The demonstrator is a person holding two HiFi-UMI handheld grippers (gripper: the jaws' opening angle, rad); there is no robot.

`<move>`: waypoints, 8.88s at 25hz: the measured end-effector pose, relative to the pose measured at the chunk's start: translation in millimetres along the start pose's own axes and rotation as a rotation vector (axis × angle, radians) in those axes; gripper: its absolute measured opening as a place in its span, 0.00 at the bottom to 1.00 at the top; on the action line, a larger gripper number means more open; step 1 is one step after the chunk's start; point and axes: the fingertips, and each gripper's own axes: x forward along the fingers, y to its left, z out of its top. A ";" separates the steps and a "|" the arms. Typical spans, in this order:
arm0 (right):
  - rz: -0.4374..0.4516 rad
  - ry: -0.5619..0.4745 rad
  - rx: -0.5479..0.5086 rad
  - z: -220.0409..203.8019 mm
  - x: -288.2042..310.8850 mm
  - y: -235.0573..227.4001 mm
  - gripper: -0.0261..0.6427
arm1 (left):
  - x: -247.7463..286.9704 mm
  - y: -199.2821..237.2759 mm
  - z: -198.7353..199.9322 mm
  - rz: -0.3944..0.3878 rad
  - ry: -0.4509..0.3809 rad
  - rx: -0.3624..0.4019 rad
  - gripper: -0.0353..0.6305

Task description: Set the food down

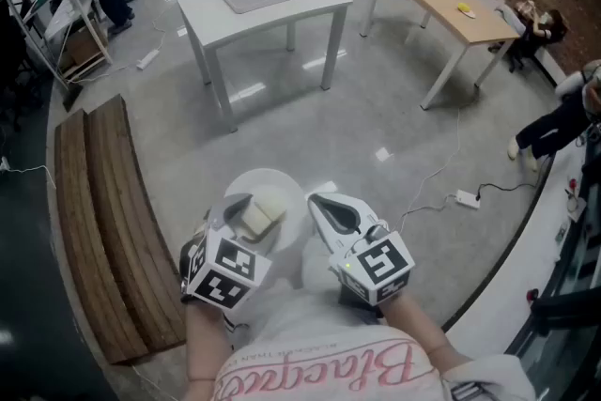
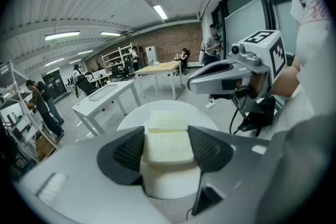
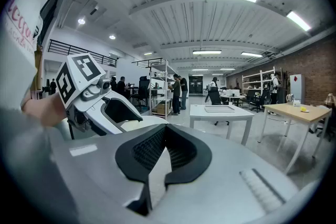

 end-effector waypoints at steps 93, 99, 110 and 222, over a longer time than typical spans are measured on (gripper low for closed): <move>0.216 0.019 0.036 47.8 196.3 -247.9 0.04 | 204.8 205.5 159.5 0.087 -0.007 -0.048 0.44; 0.217 0.039 0.025 51.5 228.5 -262.7 0.04 | 224.1 239.9 167.7 0.065 -0.012 -0.037 0.44; 0.187 0.054 0.016 74.0 302.5 -302.0 0.04 | 260.1 320.3 190.2 0.035 -0.027 -0.012 0.44; 0.197 0.053 0.023 145.5 595.2 -486.2 0.04 | 455.8 639.4 239.2 0.261 -0.214 -0.089 0.05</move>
